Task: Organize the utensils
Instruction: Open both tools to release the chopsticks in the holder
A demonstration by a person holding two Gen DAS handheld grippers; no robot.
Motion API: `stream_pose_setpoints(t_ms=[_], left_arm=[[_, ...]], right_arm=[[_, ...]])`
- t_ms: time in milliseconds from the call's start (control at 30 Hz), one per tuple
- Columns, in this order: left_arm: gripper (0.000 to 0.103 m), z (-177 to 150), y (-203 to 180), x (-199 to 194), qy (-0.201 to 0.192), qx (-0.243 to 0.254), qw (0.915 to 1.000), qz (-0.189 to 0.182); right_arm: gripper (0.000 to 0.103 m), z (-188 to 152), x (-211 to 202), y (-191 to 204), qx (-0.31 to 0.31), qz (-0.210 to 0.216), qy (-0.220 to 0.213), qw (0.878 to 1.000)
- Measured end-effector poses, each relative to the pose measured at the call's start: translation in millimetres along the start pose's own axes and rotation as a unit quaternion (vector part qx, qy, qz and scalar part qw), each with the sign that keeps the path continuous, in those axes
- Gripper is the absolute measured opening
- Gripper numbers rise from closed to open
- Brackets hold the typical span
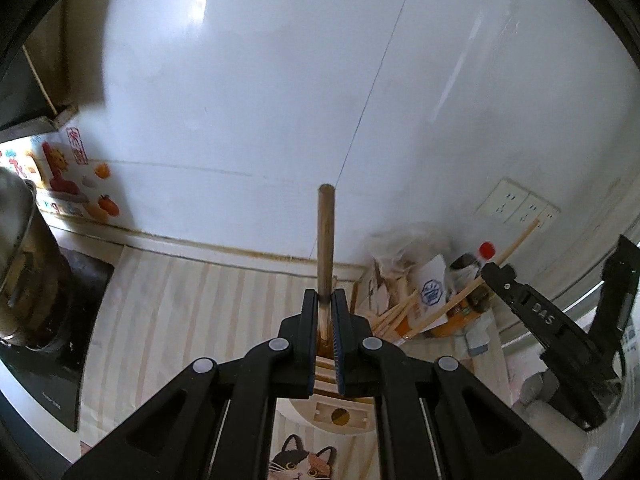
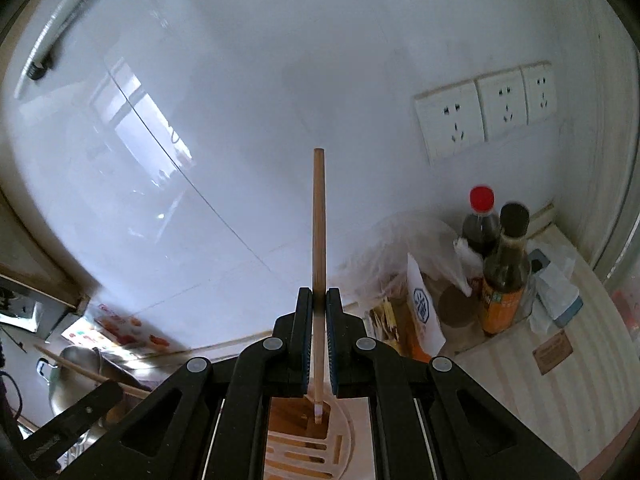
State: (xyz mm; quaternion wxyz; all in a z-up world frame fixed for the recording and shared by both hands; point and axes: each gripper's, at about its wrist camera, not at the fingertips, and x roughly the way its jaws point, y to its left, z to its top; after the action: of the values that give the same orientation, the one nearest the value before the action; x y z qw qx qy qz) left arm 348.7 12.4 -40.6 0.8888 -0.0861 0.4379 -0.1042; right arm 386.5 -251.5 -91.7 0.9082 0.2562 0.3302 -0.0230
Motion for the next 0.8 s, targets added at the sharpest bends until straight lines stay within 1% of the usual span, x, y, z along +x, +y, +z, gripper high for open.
stream_pose_setpoints(t_ms=[200,300,333,367,400,433,467,500,533,567,600,633,667,700,733,767,800], left_arm=[[0.005,-6,1,24,0.037,-0.001,0.9993,-0.006],[0.007,-8,0,24,0.059,-0.01,0.9982,-0.007],[0.011,-8,-1,20,0.063,-0.01,0.998,-0.002],[0.015,-9,-3,14,0.054,-0.005,0.9985,0.001],[0.03,-9,-4,8,0.044,0.002,0.999,0.006],[0.05,-9,-4,2,0.033,0.009,0.9993,0.015],[0.06,-10,-3,-4,0.023,0.01,0.9994,0.023],[0.071,-12,0,-13,0.006,0.005,0.9995,0.031],[0.072,-12,4,-17,-0.003,0.003,0.9994,0.035],[0.072,-14,9,-22,-0.012,-0.001,0.9992,0.039],[0.075,-18,13,-26,-0.017,-0.007,0.9988,0.045],[0.084,-22,18,-28,-0.021,-0.012,0.9985,0.049],[0.09,-27,22,-30,-0.027,-0.015,0.998,0.056],[0.102,-32,25,-31,-0.031,-0.014,0.9973,0.065],[0.103,-37,27,-32,-0.034,-0.01,0.9966,0.075],[0.103,-44,30,-30,-0.036,-0.003,0.9949,0.094],[0.103,-49,31,-28,-0.034,0.002,0.9936,0.108]], right_arm=[[0.007,-13,18,-4,-0.004,0.0,0.03,1.0],[0.008,-17,27,-1,-0.017,0.007,0.067,0.998],[0.008,-18,28,0,-0.02,0.008,0.076,0.997],[0.008,-18,28,0,-0.023,0.009,0.082,0.996],[0.01,-18,25,0,-0.023,0.01,0.083,0.996],[0.02,-18,20,-2,-0.022,0.01,0.081,0.996],[0.034,-17,19,-5,-0.02,0.01,0.079,0.997],[0.04,-17,11,-7,-0.019,0.012,0.076,0.997],[0.045,-16,4,-9,-0.017,0.011,0.072,0.997],[0.045,-15,-1,-12,-0.016,0.009,0.068,0.998],[0.045,-16,-10,-16,-0.015,0.009,0.063,0.998],[0.047,-16,-16,-19,-0.014,0.009,0.062,0.998],[0.05,-14,-20,-22,-0.012,0.007,0.061,0.998],[0.051,-15,-28,-27,-0.009,0.004,0.06,0.998],[0.054,-17,-34,-31,-0.006,0.002,0.059,0.998],[0.059,-19,-38,-35,-0.003,-0.002,0.059,0.998],[0.061,-20,-40,-39,0.0,-0.006,0.06,0.998]])
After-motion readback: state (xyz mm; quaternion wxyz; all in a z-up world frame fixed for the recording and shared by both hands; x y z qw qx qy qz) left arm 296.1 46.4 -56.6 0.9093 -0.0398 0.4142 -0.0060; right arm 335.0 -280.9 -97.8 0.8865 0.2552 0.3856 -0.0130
